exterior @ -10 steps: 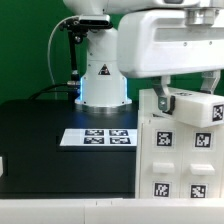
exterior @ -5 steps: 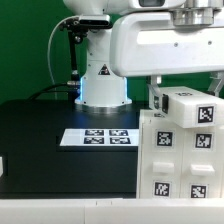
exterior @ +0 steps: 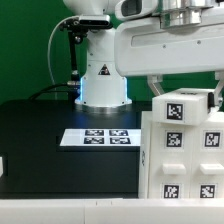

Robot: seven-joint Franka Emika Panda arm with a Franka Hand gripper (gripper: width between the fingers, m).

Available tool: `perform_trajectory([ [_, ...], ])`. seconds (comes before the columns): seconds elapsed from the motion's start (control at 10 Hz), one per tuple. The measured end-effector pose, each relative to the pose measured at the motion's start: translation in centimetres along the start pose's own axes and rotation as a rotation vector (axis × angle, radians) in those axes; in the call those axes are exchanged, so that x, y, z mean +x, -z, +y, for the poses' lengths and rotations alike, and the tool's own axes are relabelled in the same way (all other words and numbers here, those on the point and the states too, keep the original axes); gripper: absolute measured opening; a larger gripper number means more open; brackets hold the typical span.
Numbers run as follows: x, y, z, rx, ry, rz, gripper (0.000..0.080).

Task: Assemble cabinet

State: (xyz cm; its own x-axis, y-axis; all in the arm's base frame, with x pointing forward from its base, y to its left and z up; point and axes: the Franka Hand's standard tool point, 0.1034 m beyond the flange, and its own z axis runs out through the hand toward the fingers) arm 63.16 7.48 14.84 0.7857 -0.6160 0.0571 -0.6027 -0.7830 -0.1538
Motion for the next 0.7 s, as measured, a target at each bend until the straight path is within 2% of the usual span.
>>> perform_trajectory([
  [0.2, 0.06, -0.03, 0.08, 0.0, -0.101, 0.0, 0.0556],
  [0.4, 0.18, -0.16, 0.11, 0.005, -0.454, -0.021, 0.0556],
  [0.7, 0.24, -0.24, 0.12, 0.018, -0.8, -0.045, 0.0557],
])
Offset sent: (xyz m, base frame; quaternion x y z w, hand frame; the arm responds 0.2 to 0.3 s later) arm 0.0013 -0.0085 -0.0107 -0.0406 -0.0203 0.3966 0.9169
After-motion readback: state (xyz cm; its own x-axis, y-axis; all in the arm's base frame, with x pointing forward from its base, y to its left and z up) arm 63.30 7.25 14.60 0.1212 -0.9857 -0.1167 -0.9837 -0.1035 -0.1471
